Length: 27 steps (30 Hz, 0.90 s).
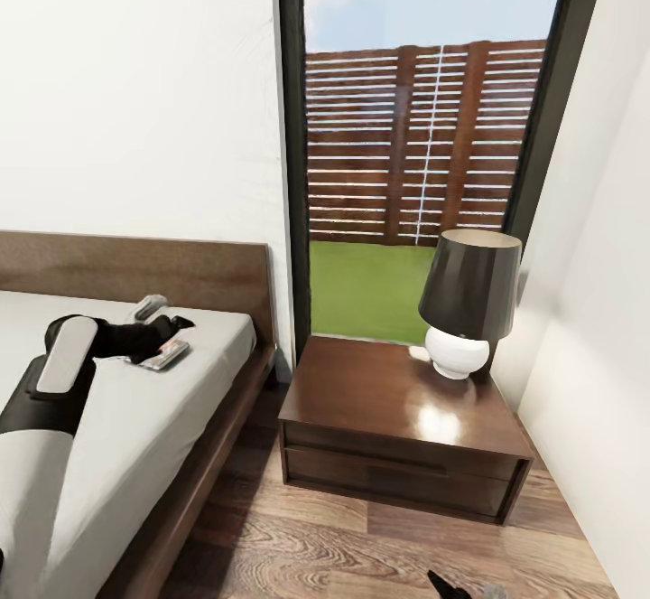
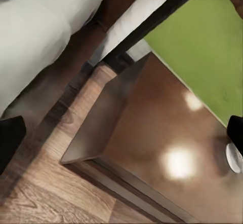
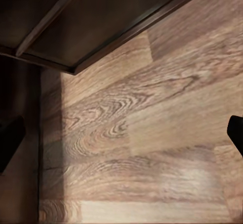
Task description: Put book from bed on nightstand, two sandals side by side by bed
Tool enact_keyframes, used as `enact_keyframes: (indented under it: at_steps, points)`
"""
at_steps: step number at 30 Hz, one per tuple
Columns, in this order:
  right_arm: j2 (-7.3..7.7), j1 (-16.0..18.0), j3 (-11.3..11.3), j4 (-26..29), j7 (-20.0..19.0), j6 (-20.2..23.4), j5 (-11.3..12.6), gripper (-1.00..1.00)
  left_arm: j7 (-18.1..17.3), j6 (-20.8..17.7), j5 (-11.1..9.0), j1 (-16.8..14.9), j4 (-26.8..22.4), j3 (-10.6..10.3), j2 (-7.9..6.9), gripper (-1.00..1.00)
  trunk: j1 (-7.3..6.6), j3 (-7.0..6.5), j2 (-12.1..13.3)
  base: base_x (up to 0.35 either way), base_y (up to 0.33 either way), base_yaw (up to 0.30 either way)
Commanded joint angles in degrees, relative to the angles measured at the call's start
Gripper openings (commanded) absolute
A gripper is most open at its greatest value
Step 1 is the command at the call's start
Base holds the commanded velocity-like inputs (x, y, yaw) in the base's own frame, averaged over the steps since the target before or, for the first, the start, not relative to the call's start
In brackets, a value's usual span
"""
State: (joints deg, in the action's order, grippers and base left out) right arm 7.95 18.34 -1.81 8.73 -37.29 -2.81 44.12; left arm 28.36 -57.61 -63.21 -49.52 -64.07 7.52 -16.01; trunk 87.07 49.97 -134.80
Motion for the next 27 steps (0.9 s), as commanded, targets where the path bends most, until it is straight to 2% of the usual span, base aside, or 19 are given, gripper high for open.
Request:
enact_keyframes:
  at_steps: [1, 2, 3, 4, 8, 11, 12, 16, 20, 21, 27]
  points:
    - [0.04, 0.03, -0.25, 1.26, -0.17, 0.76, 0.12, 1.00, 0.90, -0.18, -1.22, -0.45, 0.05, 0.38, -1.26, 1.00, -0.01, 0.06, -0.02, 0.000, 0.000, 0.000]
    - [0.06, 0.03, -0.28, 2.65, -0.16, 1.84, 0.13, 1.00, 1.15, -0.24, -1.73, -0.81, 0.17, 0.65, -2.55, 1.00, -0.01, 0.06, -0.02, 0.000, 0.000, 0.000]
    - [0.09, 0.03, -0.32, 5.73, -0.16, 4.12, 0.15, 1.00, 1.50, -0.33, -3.00, -1.33, 0.51, 1.05, -5.28, 1.00, -0.01, 0.06, -0.02, 0.000, 0.000, 0.000]
    - [0.09, 0.03, -0.32, 5.73, -0.16, 4.12, 0.15, 1.00, 1.50, -0.33, -3.00, -1.33, 0.51, 1.05, -5.28, 1.00, -0.01, 0.06, -0.02, 0.000, 0.000, 0.000]
    - [0.12, 0.03, -0.36, 12.61, -0.09, 9.15, 0.17, 1.00, 1.88, -0.42, -6.68, -1.87, 2.23, 1.54, -11.35, 1.00, -0.01, 0.06, -0.02, 0.000, 0.000, 0.000]
    - [0.09, 0.03, -0.37, 17.75, 0.03, 13.41, 0.17, 1.00, 2.04, -0.49, -10.56, -2.06, 4.46, 1.74, -16.38, 1.00, -0.01, 0.06, -0.02, 0.000, 0.000, 0.000]
    - [0.03, 0.03, -0.37, 21.03, 0.19, 16.39, 0.19, 1.00, 2.11, -0.52, -13.45, -2.12, 6.20, 1.82, -19.82, 1.00, -0.01, 0.06, -0.02, 0.000, 0.000, 0.000]
    - [-0.19, 0.12, -0.41, 26.92, 0.78, 22.38, 0.18, 1.00, 2.18, -0.58, -18.99, -2.20, 9.30, 1.71, -26.01, 1.00, -0.01, 0.06, -0.02, 0.000, 0.000, 0.000]
    - [-0.60, 0.80, -0.45, 32.12, 1.64, 27.77, 0.27, 1.00, 2.21, -0.67, -22.48, -2.23, 11.00, 1.11, -30.66, 1.00, -0.01, 0.06, -0.02, 0.000, 0.000, 0.000]
    - [-0.96, 1.27, -0.45, 34.57, 1.98, 29.96, 0.46, 1.00, 2.22, -0.73, -23.36, -2.24, 11.48, 0.46, -32.38, 1.00, -0.01, 0.06, -0.02, 0.000, 0.000, 0.000]
    - [-1.66, 2.09, -0.47, 40.50, 2.37, 33.84, 0.88, 1.00, 1.87, -0.88, -24.76, -2.25, 11.88, -2.55, -35.89, 1.00, -0.01, 0.06, -0.02, 0.000, 0.000, 0.000]
